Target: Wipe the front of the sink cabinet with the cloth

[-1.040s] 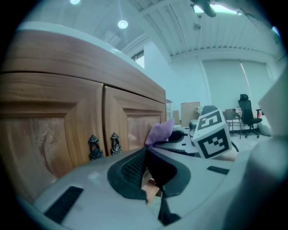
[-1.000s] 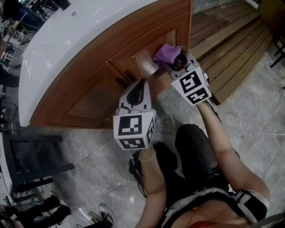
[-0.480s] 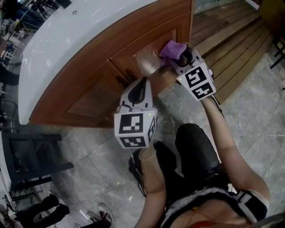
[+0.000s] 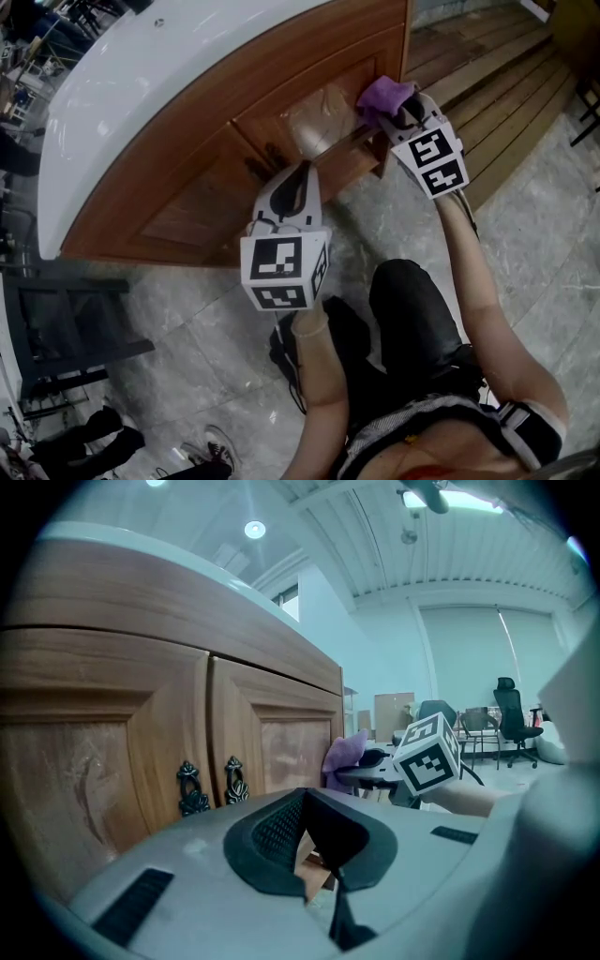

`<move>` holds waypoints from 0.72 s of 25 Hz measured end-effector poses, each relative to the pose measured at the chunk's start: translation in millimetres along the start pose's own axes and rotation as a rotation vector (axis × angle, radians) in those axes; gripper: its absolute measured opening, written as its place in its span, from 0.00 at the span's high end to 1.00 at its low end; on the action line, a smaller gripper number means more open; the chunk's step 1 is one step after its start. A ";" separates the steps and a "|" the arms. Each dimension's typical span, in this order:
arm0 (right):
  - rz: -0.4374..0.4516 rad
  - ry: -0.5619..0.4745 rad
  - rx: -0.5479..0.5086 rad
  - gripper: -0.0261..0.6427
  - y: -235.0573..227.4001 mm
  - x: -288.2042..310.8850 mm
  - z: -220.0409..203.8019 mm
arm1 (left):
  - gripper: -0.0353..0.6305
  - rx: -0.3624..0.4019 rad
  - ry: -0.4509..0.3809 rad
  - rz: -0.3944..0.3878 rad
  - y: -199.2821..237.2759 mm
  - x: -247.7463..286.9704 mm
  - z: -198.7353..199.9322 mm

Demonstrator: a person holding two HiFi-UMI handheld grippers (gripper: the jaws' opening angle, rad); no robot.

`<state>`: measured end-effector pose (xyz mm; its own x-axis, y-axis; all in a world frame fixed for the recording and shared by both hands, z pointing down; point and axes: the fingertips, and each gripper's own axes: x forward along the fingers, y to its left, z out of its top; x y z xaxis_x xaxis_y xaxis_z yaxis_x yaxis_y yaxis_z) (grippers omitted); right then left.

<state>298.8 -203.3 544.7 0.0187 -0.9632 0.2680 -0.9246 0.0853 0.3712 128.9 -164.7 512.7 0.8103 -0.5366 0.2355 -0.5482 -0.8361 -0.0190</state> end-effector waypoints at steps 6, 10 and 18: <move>-0.007 -0.023 0.017 0.70 -5.4 -0.9 -2.5 | 0.95 0.000 0.006 0.012 4.7 -2.6 -1.4; -0.010 -0.031 0.018 0.70 -4.8 -1.0 -2.9 | 0.95 0.001 0.016 0.024 9.9 -5.1 -5.1; -0.008 -0.039 0.018 0.70 -5.1 -1.3 -3.0 | 0.95 0.004 0.017 0.031 12.6 -7.9 -5.7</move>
<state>304.7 -201.7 545.1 0.0120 -0.9732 0.2299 -0.9314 0.0728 0.3567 114.4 -170.4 516.1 0.7892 -0.5603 0.2516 -0.5722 -0.8196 -0.0303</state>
